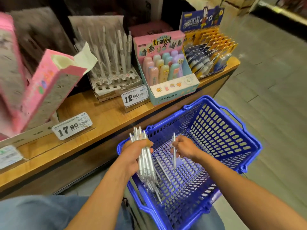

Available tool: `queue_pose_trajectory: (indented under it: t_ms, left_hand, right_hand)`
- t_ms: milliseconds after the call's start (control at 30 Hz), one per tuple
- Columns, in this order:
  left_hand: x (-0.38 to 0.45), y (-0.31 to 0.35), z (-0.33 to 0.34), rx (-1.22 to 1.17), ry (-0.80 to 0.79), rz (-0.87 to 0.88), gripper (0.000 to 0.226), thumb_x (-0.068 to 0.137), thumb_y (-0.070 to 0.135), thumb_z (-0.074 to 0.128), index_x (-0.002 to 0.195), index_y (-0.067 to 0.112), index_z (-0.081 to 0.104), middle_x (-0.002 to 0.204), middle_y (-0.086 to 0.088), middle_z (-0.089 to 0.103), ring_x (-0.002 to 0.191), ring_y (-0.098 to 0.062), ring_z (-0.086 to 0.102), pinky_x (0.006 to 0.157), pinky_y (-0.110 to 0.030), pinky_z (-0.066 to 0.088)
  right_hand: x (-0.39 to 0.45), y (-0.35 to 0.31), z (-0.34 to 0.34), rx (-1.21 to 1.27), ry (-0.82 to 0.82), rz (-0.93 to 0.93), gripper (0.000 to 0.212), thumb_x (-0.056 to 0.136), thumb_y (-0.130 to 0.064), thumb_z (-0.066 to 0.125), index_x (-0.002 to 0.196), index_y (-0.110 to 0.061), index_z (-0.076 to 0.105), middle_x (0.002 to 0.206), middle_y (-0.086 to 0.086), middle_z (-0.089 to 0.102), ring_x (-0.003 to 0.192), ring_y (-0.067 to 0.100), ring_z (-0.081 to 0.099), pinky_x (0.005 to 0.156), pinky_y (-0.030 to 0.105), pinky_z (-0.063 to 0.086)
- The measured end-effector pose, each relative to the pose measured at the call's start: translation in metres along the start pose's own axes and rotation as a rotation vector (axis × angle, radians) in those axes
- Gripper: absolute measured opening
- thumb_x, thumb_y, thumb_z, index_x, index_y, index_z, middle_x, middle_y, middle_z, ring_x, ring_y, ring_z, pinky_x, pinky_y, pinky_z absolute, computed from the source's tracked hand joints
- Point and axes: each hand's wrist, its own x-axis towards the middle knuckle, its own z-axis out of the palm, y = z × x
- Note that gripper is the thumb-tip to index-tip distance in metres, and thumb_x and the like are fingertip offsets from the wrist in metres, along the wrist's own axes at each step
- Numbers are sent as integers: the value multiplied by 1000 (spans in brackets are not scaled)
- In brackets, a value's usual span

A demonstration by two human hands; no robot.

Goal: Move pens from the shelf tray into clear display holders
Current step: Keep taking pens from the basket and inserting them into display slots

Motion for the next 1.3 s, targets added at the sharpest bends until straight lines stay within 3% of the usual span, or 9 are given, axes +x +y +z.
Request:
queue_pose_trajectory:
  t_ms: [167,467,600,700,867,1000,1067,1167,1300]
  left_hand:
    - [-48,39,7,75,-11,-77,41,81,0,73,119,-8,61,67,-11,66,52,-16,67,47,-29,56]
    - [-227,145,19,216,-6,-126,24,85,-1,68,108,-5,61,77,-15,63,50,-18,67,45,-27,54]
    - [-325,190,29,152,-17,-115,40,70,2,76,106,-3,62,70,-14,64,51,-21,65,47,-31,54]
    - [-386,215,32,112,-12,-61,41,73,4,75,112,-2,65,70,-11,65,54,-18,65,51,-29,55]
    - [-476,243,16,-10,-12,6,12,75,-1,67,75,7,76,62,-7,69,49,-16,65,43,-24,52]
    - [-534,261,-13,-22,66,71,9,85,-1,65,94,1,68,60,-8,67,48,-15,64,45,-23,52]
    - [-558,272,-32,-34,86,101,16,82,-2,67,98,-4,68,72,-13,70,60,-22,67,56,-27,54]
    - [-593,290,-67,-51,105,128,45,66,10,78,107,-6,68,111,-20,67,96,-31,64,82,-39,53]
    - [-624,310,-122,-108,131,174,59,61,15,83,113,-6,64,121,-26,65,106,-37,66,87,-46,56]
  right_hand:
    - [-52,-42,-31,43,8,27,16,99,-13,45,104,1,51,77,15,67,61,24,58,56,36,46]
    - [-232,-175,-106,309,8,52,11,101,-12,45,93,-7,50,70,11,65,42,14,54,40,23,41]
    - [-316,-237,-140,314,-24,20,12,100,-16,47,91,-10,52,70,7,68,44,12,55,41,21,42]
    - [-370,-281,-160,297,-52,-24,14,99,-21,48,88,-13,51,67,7,67,46,16,55,41,23,40]
    - [-433,-349,-177,289,-116,-98,13,100,-17,47,91,-8,52,74,14,66,45,15,50,40,23,37]
    - [-466,-405,-172,294,-174,-140,15,101,-15,46,91,-5,51,72,10,67,46,14,50,41,23,38]
    - [-477,-435,-161,281,-200,-171,17,101,-14,47,88,-6,51,72,11,66,46,15,49,42,25,36]
    - [-489,-481,-135,208,-226,-230,19,101,-16,47,84,-8,52,74,17,61,46,15,49,43,26,35]
    - [-497,-540,-86,163,-291,-279,15,100,-17,50,88,-7,50,67,12,59,46,15,48,41,25,36]
